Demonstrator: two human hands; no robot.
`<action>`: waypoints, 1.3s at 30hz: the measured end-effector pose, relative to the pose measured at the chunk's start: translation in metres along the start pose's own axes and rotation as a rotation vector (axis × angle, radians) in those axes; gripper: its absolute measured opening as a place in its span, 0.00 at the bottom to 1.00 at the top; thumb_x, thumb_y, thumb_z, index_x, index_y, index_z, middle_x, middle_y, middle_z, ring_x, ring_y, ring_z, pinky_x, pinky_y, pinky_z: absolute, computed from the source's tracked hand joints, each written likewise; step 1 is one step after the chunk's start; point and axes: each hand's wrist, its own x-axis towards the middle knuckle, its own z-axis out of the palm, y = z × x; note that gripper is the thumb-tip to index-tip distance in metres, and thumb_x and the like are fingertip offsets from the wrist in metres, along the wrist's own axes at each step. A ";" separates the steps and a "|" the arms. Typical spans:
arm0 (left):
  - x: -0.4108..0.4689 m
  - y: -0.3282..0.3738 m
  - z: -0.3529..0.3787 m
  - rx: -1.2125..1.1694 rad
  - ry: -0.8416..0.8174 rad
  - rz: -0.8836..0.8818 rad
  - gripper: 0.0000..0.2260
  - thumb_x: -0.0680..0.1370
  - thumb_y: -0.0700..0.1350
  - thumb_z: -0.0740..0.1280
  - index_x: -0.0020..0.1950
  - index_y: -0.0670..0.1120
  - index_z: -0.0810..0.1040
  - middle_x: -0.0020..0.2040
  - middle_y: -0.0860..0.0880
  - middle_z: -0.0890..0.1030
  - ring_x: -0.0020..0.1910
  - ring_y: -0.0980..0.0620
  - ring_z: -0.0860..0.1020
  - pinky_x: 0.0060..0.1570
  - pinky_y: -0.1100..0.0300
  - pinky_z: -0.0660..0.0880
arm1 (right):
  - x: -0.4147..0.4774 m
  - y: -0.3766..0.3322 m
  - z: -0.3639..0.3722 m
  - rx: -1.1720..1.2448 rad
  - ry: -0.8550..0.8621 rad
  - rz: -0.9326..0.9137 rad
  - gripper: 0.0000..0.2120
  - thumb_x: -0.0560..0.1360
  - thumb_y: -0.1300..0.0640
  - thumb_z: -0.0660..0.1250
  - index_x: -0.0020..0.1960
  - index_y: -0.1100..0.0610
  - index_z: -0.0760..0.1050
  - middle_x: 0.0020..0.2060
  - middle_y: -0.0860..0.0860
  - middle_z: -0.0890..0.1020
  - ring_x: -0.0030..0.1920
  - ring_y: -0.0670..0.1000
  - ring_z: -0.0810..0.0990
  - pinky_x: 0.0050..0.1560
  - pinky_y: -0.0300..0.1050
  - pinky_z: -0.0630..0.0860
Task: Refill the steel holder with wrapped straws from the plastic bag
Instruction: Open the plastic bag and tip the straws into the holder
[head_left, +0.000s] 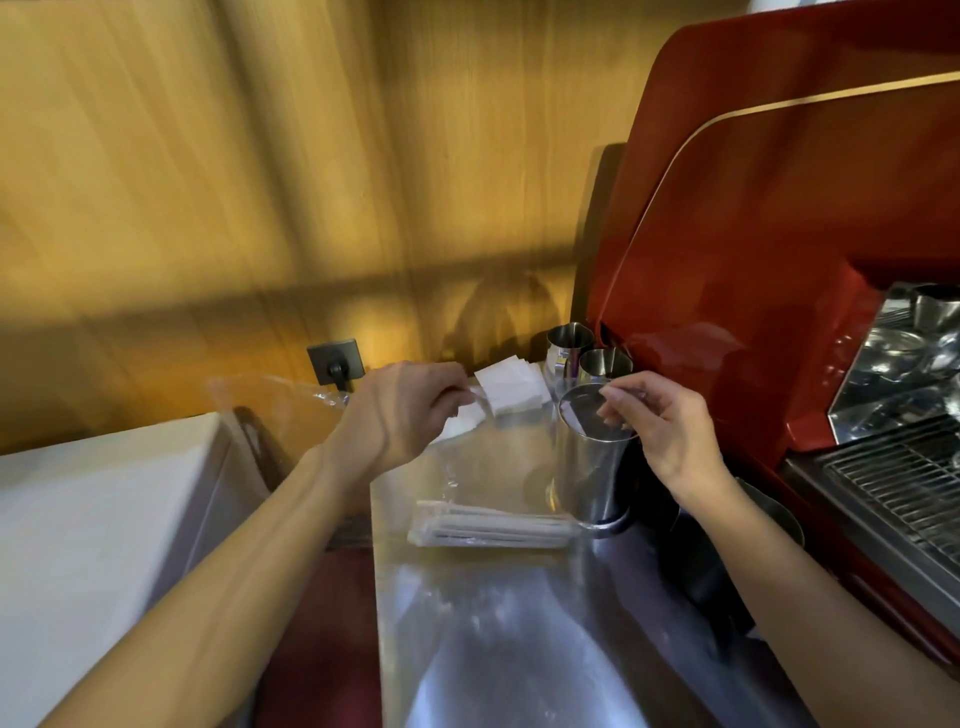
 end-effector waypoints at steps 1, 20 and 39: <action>0.002 0.004 -0.001 0.020 -0.030 0.021 0.07 0.77 0.44 0.62 0.45 0.48 0.80 0.40 0.53 0.84 0.40 0.51 0.80 0.33 0.60 0.71 | -0.001 0.000 -0.001 0.017 0.007 0.000 0.09 0.74 0.68 0.63 0.40 0.57 0.77 0.27 0.42 0.82 0.30 0.39 0.78 0.34 0.29 0.72; 0.025 0.008 0.010 0.046 -0.286 -0.063 0.05 0.77 0.48 0.63 0.48 0.52 0.78 0.38 0.59 0.75 0.42 0.55 0.77 0.36 0.63 0.69 | -0.026 0.033 -0.016 0.089 -0.056 0.119 0.07 0.67 0.59 0.71 0.39 0.48 0.81 0.33 0.47 0.85 0.37 0.43 0.82 0.39 0.31 0.76; 0.052 0.054 0.029 -0.098 -0.093 0.123 0.06 0.77 0.46 0.64 0.44 0.47 0.79 0.41 0.52 0.83 0.40 0.54 0.80 0.36 0.63 0.72 | -0.052 0.052 -0.021 0.081 0.019 0.205 0.16 0.68 0.72 0.69 0.34 0.51 0.82 0.31 0.46 0.85 0.33 0.41 0.80 0.34 0.30 0.74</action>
